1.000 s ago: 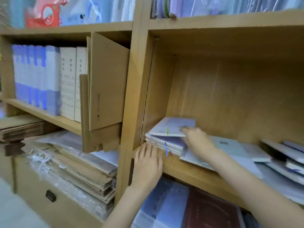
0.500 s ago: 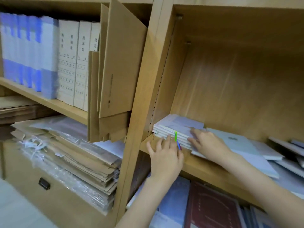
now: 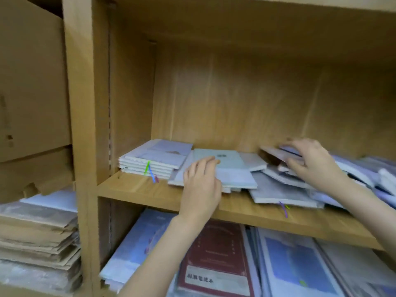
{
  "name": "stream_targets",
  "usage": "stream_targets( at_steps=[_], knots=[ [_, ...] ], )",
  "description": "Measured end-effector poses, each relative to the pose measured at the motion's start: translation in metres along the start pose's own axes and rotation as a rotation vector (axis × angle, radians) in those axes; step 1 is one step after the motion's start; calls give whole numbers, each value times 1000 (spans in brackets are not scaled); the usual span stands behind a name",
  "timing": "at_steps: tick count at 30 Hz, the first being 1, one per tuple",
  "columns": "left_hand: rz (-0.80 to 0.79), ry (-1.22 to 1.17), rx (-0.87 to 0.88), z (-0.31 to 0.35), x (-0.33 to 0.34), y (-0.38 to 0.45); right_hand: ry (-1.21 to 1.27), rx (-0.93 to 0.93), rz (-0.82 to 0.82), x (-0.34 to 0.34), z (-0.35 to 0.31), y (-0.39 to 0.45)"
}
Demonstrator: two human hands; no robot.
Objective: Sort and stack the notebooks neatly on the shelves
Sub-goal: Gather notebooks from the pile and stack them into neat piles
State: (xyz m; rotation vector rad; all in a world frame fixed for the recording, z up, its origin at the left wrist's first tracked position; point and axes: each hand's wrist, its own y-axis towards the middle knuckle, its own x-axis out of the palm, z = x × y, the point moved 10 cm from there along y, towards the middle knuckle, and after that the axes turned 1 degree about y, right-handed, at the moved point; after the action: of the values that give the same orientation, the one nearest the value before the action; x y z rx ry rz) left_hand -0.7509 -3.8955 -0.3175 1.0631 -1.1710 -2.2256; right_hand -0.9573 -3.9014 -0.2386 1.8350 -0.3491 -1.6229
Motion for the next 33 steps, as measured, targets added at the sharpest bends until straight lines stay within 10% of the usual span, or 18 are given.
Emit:
stream_targets(
  at_steps=[8,33],
  knots=[
    [-172,-158,105,100,62,15,12,346,-222,-15,160,-48],
    [-388,-117,243,203,153,69,124,262,175,-49,238,-76]
  ],
)
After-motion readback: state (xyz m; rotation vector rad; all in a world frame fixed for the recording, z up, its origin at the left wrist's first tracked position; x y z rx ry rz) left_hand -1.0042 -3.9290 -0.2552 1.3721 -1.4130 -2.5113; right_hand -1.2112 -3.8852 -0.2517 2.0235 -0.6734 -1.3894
